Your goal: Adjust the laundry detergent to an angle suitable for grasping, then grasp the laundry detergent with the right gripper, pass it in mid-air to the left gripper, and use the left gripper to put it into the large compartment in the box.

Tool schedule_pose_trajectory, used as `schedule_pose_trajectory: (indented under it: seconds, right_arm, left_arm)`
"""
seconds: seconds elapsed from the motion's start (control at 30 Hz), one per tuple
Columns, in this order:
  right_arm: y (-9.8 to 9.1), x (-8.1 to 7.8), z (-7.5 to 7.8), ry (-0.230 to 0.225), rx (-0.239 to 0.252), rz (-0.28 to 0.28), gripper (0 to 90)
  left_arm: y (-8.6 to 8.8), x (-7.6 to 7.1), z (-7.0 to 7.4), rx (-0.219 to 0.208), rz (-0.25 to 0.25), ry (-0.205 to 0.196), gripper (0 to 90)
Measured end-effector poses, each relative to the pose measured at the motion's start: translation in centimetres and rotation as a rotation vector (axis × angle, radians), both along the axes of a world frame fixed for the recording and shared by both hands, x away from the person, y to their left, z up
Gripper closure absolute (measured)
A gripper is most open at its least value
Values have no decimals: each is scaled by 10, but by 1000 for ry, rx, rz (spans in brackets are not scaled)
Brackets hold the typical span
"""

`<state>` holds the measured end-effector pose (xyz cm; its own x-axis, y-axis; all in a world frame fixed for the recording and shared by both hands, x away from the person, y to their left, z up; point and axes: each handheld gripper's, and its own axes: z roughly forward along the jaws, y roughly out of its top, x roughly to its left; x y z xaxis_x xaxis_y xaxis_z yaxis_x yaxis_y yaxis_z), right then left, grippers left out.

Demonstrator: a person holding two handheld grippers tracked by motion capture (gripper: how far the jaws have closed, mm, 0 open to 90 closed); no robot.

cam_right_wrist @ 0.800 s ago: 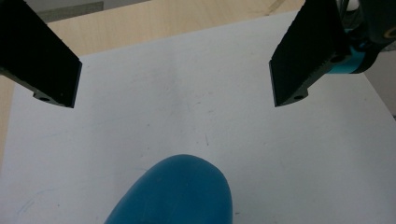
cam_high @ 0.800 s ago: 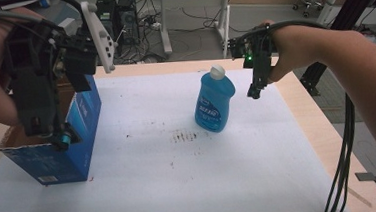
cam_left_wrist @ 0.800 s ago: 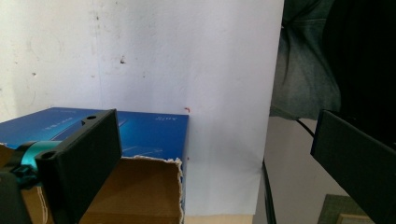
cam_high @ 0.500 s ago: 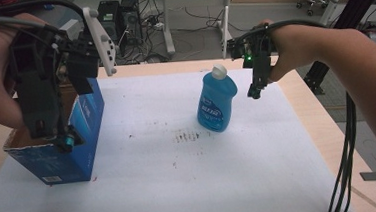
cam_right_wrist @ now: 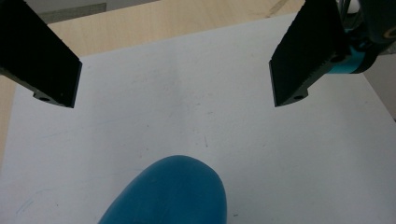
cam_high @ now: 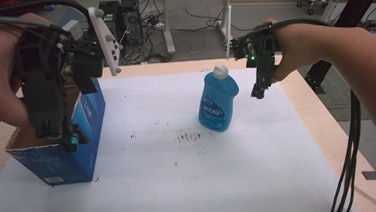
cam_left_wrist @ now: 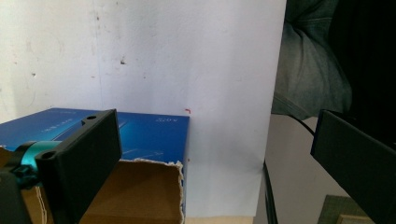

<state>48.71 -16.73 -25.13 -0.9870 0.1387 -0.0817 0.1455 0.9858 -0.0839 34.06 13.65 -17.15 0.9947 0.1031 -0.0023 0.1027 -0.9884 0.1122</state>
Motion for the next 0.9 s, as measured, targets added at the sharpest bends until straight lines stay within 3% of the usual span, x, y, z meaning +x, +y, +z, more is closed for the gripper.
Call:
schedule_pose_trajectory:
  seconds: [0.47, 0.67, 0.9]
  right_arm:
    - [-18, -6, -1, -14, 40, -42, 14]
    - [-26, -8, -4, -4, 131, -101, 14]
    - [-40, -14, -19, -8, 253, -185, 14]
  left_arm:
    - [-8, -3, -1, 11, -8, -3, 18]
    - [-5, -5, 0, 15, -3, -2, 18]
    - [-2, -7, -1, 6, -4, -7, 18]
